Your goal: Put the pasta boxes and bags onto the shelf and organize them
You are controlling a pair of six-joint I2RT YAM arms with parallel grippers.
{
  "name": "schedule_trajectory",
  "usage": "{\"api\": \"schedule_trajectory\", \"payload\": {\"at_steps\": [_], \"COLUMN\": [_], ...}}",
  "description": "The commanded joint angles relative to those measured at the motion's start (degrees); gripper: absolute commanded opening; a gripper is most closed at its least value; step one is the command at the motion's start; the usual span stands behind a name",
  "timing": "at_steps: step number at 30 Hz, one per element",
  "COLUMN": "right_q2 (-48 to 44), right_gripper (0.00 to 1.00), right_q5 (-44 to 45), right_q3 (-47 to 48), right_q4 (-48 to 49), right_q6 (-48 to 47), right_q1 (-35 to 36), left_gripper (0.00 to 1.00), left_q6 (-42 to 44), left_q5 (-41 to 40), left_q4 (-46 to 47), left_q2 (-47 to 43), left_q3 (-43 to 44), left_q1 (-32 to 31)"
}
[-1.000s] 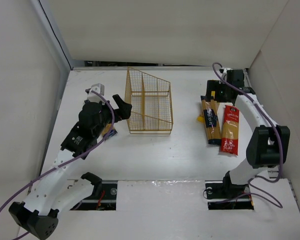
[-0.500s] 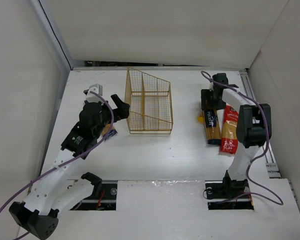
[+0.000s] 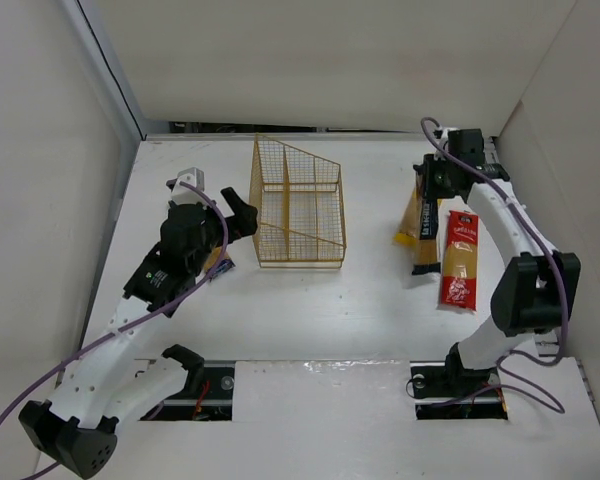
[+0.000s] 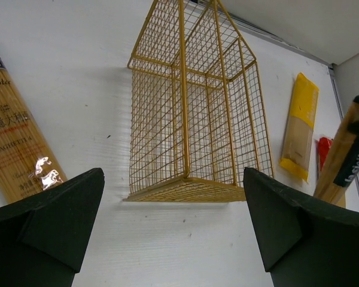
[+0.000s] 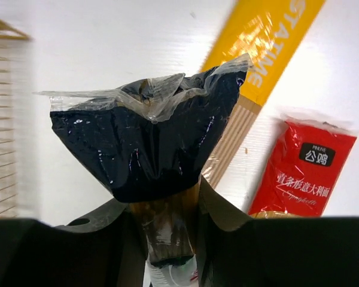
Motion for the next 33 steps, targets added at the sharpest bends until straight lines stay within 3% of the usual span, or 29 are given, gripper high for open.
{"api": "schedule_trajectory", "payload": {"at_steps": [1,3,6,11,19,29,33], "right_q2": [-9.44,-12.0,-14.48,-12.21,-1.04,12.23,16.54], "right_gripper": [0.0,0.0,0.0,0.0,0.0,0.0,0.0], "right_q5": [-7.91,-16.58,-22.69,-21.48,-15.77,-15.23,-20.76], "right_q3": [4.02,4.02,4.55,10.6,19.13,26.52,28.98], "right_q4": [4.98,10.08,21.77,38.65,62.64,65.04,65.66], "right_q6": [-1.31,-1.84,-1.32,-1.32,2.54,2.55,2.55], "right_q1": [1.41,3.86,8.08,21.7,31.38,34.28,34.28], "left_gripper": [1.0,1.0,1.0,1.0,1.0,1.0,1.0], "left_q6": [-1.02,-1.55,-4.62,-7.79,-10.33,-11.57,-11.57], "left_q5": [-2.28,-3.86,-7.56,-12.57,-15.21,-17.14,-17.14], "left_q4": [1.96,1.43,-0.32,-4.89,-5.43,-5.95,-4.82], "left_q2": [-0.22,-0.22,-0.22,-1.27,-3.3,-4.35,-3.82], "left_q3": [-0.44,-0.44,0.08,3.24,2.19,1.06,1.05], "left_q1": [-0.11,-0.11,-0.11,-0.11,-0.11,-0.11,-0.11]}}
